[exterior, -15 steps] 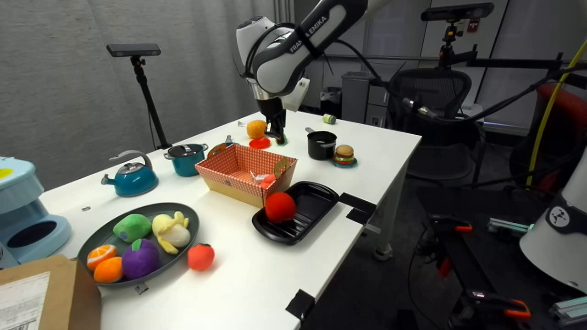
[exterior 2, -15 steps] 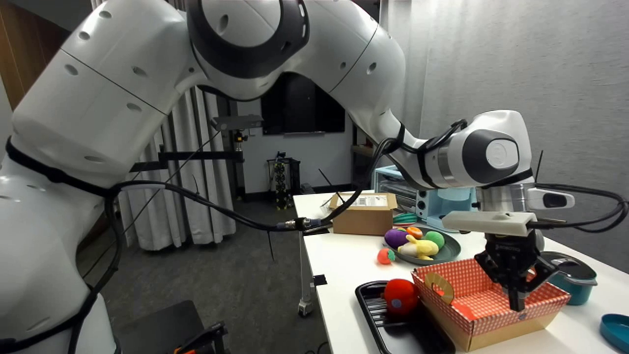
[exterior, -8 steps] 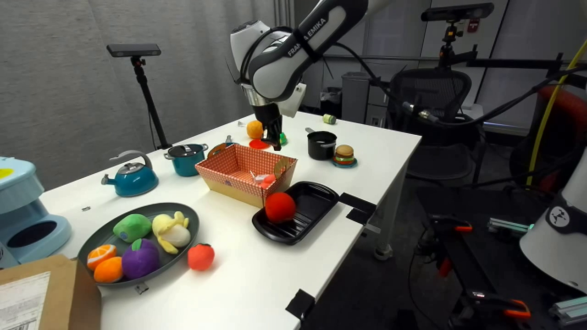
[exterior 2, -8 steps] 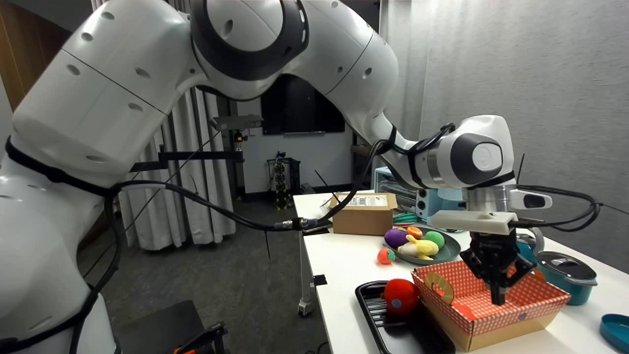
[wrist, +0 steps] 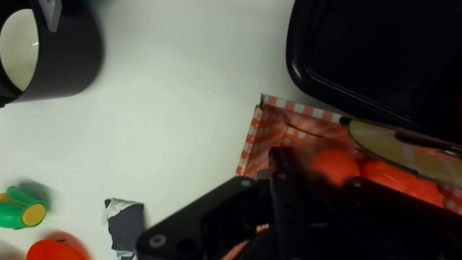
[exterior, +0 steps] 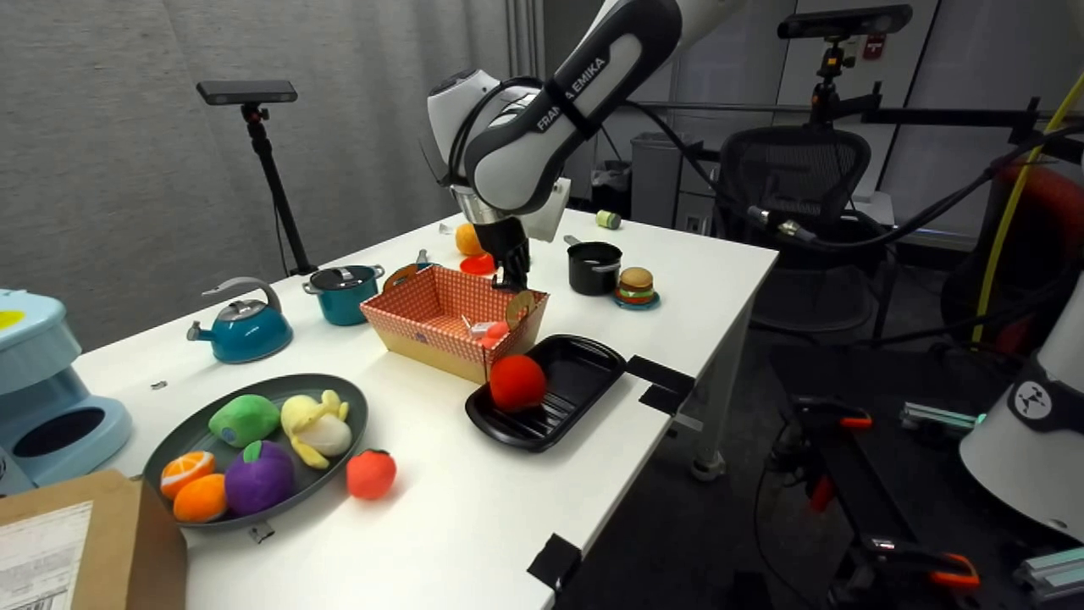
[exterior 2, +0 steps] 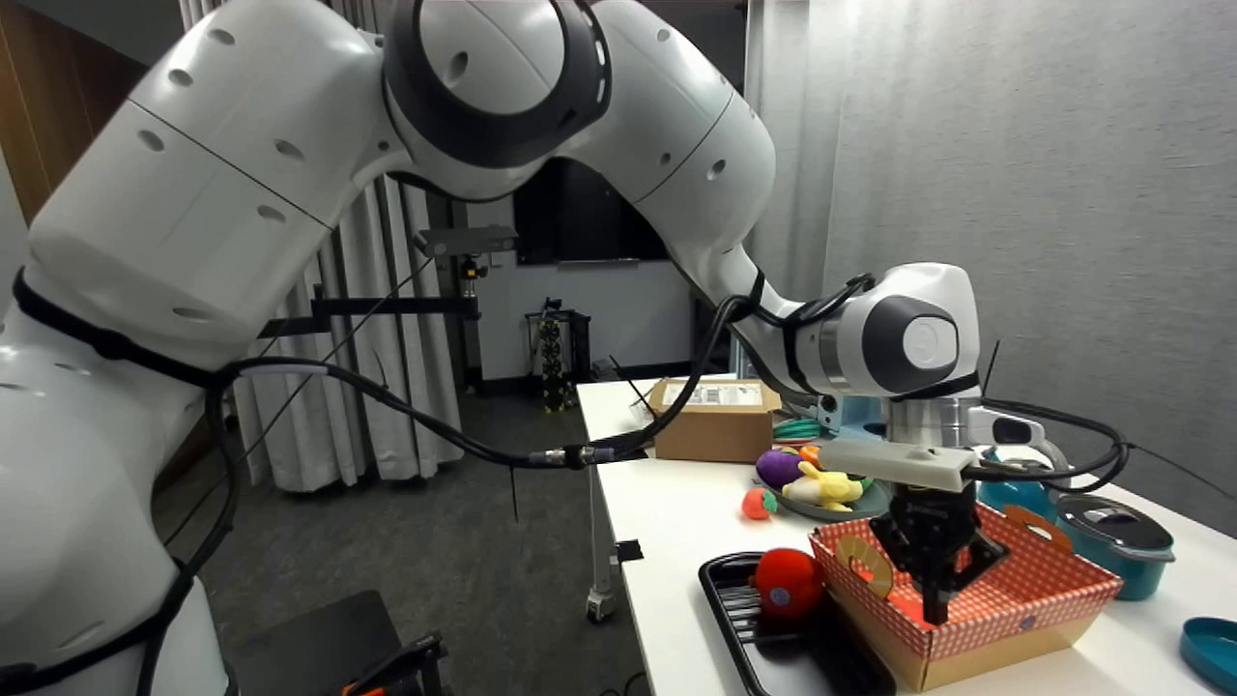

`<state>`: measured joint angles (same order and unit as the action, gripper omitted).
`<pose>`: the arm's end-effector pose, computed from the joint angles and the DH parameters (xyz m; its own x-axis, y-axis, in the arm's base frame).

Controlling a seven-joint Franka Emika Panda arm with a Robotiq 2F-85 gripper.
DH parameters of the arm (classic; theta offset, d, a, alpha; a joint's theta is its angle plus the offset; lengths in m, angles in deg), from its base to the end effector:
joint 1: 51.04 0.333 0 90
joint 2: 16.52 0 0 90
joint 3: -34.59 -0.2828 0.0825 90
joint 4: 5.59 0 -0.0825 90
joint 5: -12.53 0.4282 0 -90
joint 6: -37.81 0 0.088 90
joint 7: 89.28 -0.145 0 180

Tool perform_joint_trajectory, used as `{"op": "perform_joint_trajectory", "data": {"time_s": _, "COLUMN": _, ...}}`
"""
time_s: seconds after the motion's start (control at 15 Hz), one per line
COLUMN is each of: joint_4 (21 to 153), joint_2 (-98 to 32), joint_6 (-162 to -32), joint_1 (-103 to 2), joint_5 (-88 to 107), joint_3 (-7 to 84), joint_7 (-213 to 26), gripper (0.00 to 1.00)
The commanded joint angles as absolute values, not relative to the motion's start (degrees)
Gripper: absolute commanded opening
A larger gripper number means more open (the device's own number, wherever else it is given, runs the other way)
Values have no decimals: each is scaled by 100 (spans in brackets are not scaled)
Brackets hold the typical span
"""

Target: Move the basket to the right

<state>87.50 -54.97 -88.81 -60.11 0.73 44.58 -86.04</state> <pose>0.6533 -0.2347 0.1377 0.9853 -0.1266 -0.1150 -0.0943 -0.9629 0.2527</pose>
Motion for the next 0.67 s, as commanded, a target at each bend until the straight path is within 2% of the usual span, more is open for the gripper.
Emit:
{"op": "perform_joint_trajectory", "data": {"time_s": 0.0, "joint_4": 8875, "joint_2": -5481, "joint_6": -9001, "joint_1": -6033, "joint_5": -26, "joint_3": 4528, "joint_7": -8665, "gripper": 0}}
{"op": "perform_joint_trajectory", "data": {"time_s": 0.6, "joint_4": 8959, "joint_2": -5527, "joint_6": -9242, "joint_1": -6276, "joint_5": 27, "joint_3": 4732, "joint_7": -8637, "gripper": 0}}
